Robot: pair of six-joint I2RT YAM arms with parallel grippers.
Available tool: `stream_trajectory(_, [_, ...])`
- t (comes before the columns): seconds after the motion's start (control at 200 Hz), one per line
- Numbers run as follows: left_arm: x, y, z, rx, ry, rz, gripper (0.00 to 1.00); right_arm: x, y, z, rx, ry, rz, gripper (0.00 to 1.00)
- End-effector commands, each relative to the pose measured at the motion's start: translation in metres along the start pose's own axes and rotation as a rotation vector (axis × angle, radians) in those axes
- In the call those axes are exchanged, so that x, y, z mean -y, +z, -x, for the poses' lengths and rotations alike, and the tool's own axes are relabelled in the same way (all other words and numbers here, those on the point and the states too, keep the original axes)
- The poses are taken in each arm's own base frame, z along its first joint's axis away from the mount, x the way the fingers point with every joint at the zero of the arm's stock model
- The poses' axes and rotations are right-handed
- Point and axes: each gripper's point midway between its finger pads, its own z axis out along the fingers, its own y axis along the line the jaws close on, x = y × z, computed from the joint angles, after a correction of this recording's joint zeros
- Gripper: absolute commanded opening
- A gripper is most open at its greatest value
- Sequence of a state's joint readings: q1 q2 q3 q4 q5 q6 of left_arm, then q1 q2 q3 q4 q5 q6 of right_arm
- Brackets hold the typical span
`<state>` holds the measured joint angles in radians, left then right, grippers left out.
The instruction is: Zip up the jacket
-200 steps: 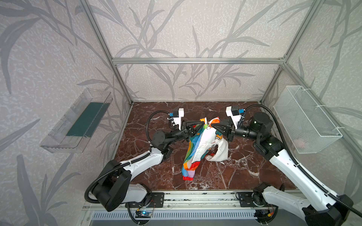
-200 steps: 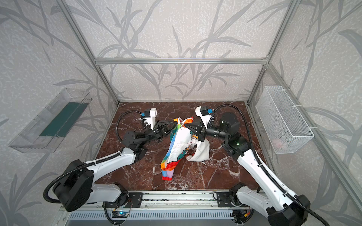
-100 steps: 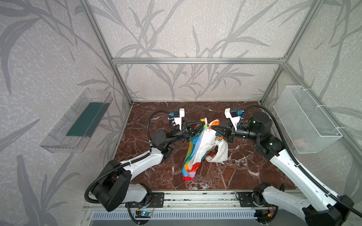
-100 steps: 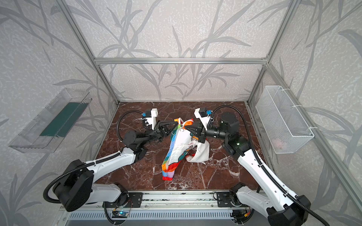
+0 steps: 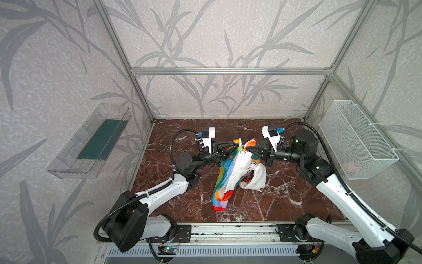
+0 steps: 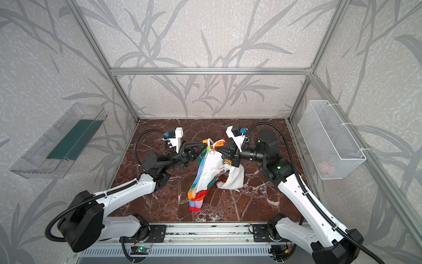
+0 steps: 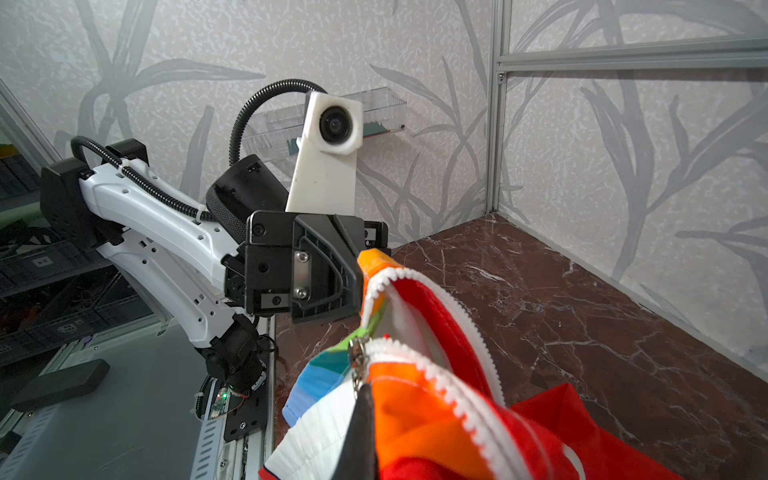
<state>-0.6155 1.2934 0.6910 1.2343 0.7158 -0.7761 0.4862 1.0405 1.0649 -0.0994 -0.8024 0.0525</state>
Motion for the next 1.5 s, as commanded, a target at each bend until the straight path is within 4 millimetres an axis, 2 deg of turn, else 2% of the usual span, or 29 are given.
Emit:
stream_trajectory(0.0, [0.015, -0.001, 0.009, 0.020, 0.057, -0.037, 0.00, -0.007, -0.005, 0.018, 0.024, -0.054, -0.004, 0.00])
stream_trajectory(0.075, [0.000, -0.004, 0.004, 0.021, 0.054, 0.042, 0.00, -0.010, -0.011, 0.025, 0.044, -0.080, -0.021, 0.00])
stream_trajectory(0.19, [-0.008, -0.004, 0.003, 0.025, 0.049, 0.075, 0.00, -0.018, -0.014, 0.031, 0.062, -0.051, 0.003, 0.00])
stream_trajectory(0.405, [-0.003, -0.002, 0.005, 0.037, 0.036, 0.032, 0.00, -0.017, -0.005, 0.020, 0.080, -0.004, 0.015, 0.00])
stream_trajectory(0.58, [0.002, -0.002, 0.006, 0.034, 0.035, 0.021, 0.00, -0.007, 0.012, 0.007, 0.069, 0.021, 0.019, 0.00])
stream_trajectory(0.825, [0.006, -0.004, 0.006, 0.036, 0.033, 0.010, 0.00, 0.005, 0.019, 0.001, 0.045, 0.011, -0.016, 0.00])
stream_trajectory(1.085, [0.007, -0.007, 0.011, 0.081, 0.016, 0.001, 0.00, 0.007, 0.016, 0.003, 0.078, 0.004, -0.042, 0.00])
stream_trajectory(1.255, [0.010, -0.007, 0.021, 0.137, -0.003, -0.024, 0.00, 0.008, 0.014, 0.002, 0.087, -0.001, -0.052, 0.00])
stream_trajectory(1.5, [0.010, -0.006, 0.016, 0.116, 0.000, -0.031, 0.00, 0.002, 0.009, 0.012, 0.129, -0.010, -0.027, 0.00])
